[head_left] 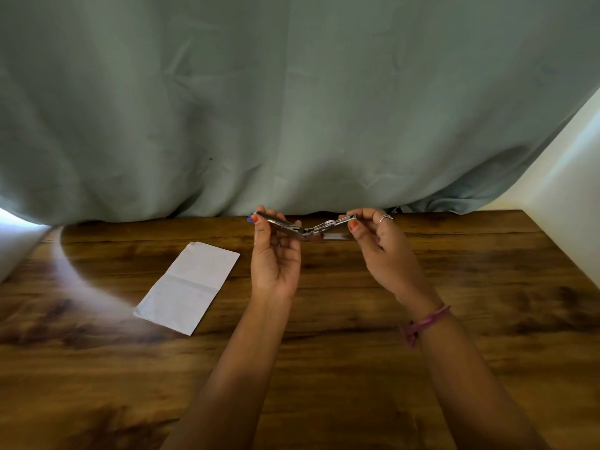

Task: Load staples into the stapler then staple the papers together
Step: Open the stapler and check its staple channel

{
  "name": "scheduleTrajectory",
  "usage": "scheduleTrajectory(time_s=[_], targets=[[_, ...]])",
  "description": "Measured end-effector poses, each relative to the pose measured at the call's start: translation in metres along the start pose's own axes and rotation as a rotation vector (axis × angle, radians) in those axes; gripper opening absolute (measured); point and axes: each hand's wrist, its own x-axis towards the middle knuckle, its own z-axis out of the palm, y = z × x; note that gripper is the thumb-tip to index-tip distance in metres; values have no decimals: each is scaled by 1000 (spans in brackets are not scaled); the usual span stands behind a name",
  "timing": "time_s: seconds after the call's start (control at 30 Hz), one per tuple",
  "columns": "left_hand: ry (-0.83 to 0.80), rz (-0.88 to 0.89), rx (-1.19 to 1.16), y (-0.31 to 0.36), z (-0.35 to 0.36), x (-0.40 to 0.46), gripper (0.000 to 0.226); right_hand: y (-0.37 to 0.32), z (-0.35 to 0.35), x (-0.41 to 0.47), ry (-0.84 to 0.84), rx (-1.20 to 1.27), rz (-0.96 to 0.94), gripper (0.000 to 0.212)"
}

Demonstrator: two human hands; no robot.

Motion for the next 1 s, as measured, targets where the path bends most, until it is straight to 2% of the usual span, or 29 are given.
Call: scheduleTrajectory(time_s=[0.07, 0.17, 0.3, 0.4, 0.53, 0.67, 0.8, 0.87, 0.93, 1.0], targets=[[-33, 6, -41, 0, 0, -2, 22, 4, 0, -3, -7, 67, 58, 22], [-37, 21, -46, -2, -2, -5, 23, 5, 4, -7, 37, 438, 212, 23], [-59, 38, -32, -3, -6, -8, 28, 4, 15, -13, 114, 981, 402, 59], [-95, 49, -33, -6, -10, -13, 28, 0, 30, -19, 91, 1206, 486, 73], [-165, 74, 105, -12, -16, -22, 23, -4, 48, -20, 43, 1272, 433, 64], [-289, 143, 481, -19, -27, -37, 27, -5, 52, -18, -42, 1385, 398, 40], [-561, 361, 903, -17, -44, -41, 52, 2, 43, -14, -60, 1408, 437, 30], [-664, 341, 1019, -11, -48, -40, 55, 5, 36, -12, -88, 1355, 451, 30], [-655, 287, 978, -5, -50, -40, 52, 7, 30, -10, -132, 1298, 482, 28], [-470, 249, 855, -6, -49, -36, 44, 8, 28, -9, -168, 1314, 523, 25]])
